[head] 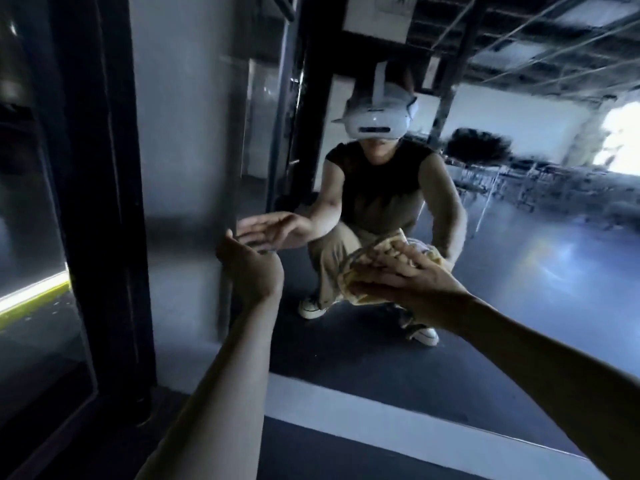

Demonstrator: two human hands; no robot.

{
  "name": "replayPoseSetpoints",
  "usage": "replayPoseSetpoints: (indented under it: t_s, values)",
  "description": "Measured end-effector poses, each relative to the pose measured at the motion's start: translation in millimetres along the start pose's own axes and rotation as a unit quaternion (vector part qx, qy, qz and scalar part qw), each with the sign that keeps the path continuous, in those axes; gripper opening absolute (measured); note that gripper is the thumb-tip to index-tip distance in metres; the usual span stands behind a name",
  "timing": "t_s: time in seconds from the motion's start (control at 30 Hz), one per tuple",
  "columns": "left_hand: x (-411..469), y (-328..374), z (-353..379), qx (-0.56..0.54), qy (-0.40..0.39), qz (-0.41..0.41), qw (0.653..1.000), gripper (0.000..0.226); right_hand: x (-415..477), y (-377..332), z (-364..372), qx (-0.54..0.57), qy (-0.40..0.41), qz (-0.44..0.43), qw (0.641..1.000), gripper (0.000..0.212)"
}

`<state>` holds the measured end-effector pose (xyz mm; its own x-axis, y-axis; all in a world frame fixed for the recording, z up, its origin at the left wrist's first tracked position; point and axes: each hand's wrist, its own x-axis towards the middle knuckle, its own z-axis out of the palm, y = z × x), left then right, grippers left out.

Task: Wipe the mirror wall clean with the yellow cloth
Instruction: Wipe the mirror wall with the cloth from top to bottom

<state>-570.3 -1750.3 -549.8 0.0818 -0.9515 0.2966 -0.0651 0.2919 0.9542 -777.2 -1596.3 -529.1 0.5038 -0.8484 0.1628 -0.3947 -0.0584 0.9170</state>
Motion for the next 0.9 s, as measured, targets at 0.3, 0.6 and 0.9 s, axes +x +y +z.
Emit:
replayPoseSetpoints:
  t_s: [0.3,0.6,0.9]
  values:
    - [-57.8,10.4,26.6,0.001,0.06,0.137,0.989,0.056,-8.7,39.4,-12.9,0.012,0.095,0.123,0.988,0.045]
    - [-74.6,3.6,65.2,-0.003,-0.04,0.274,0.961,0.075,-24.1,-20.2,3.4,0.102,0.109,0.453,0.879,0.066]
    - [-98.0,14.0,81.2,0.029,-0.122,0.457,0.881,0.087,-65.1,-45.3,9.2,0.113,0.077,0.465,0.874,0.07]
